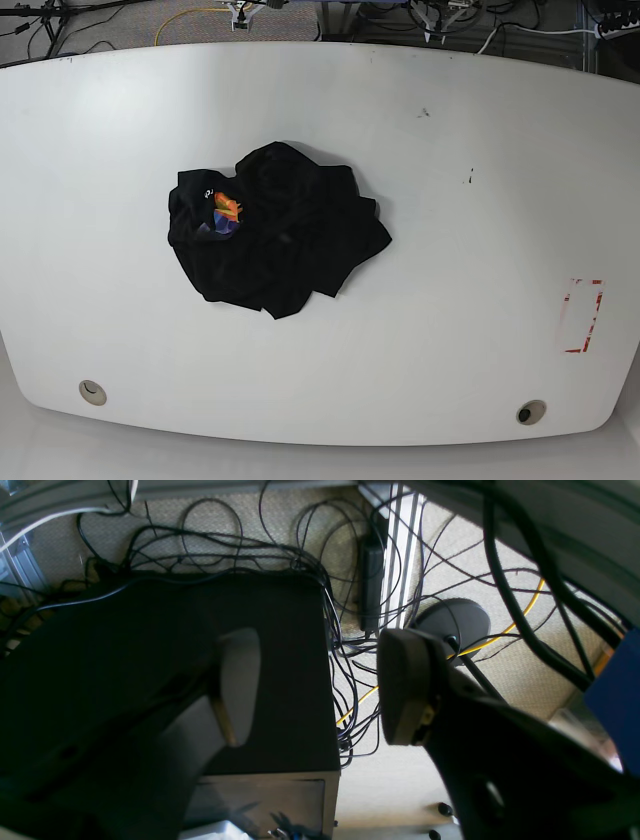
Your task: Fold the T-shirt properly
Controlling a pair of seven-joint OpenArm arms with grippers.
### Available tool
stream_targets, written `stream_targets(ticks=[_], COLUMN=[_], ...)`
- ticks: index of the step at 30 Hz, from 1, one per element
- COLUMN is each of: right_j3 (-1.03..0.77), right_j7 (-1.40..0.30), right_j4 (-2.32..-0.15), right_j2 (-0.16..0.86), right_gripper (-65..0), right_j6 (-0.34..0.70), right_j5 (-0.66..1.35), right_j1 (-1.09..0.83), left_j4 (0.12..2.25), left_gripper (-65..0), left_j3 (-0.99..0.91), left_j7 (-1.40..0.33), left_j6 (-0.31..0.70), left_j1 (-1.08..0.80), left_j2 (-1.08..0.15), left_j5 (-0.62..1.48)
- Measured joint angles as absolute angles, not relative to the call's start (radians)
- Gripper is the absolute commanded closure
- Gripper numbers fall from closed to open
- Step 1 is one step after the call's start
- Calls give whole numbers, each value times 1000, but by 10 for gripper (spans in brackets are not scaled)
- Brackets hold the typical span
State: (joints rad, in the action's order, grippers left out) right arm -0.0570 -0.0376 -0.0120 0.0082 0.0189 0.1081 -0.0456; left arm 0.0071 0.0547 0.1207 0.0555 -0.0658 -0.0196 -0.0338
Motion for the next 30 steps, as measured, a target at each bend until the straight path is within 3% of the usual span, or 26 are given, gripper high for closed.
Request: stream_targets(ticks=[30], right_j3=[-57], right_j7=[-38], right_j4=[-14], right_j2=[11], right_gripper=[-27], right_j6=[19], right_j5=[108], right_j1=[-54], left_j4=[10], left_gripper=[-348], left_j3=[57], left_j7=[122], left_j6=[53], left_j1=[-68], left_j2=[-34], left_j5=[-35])
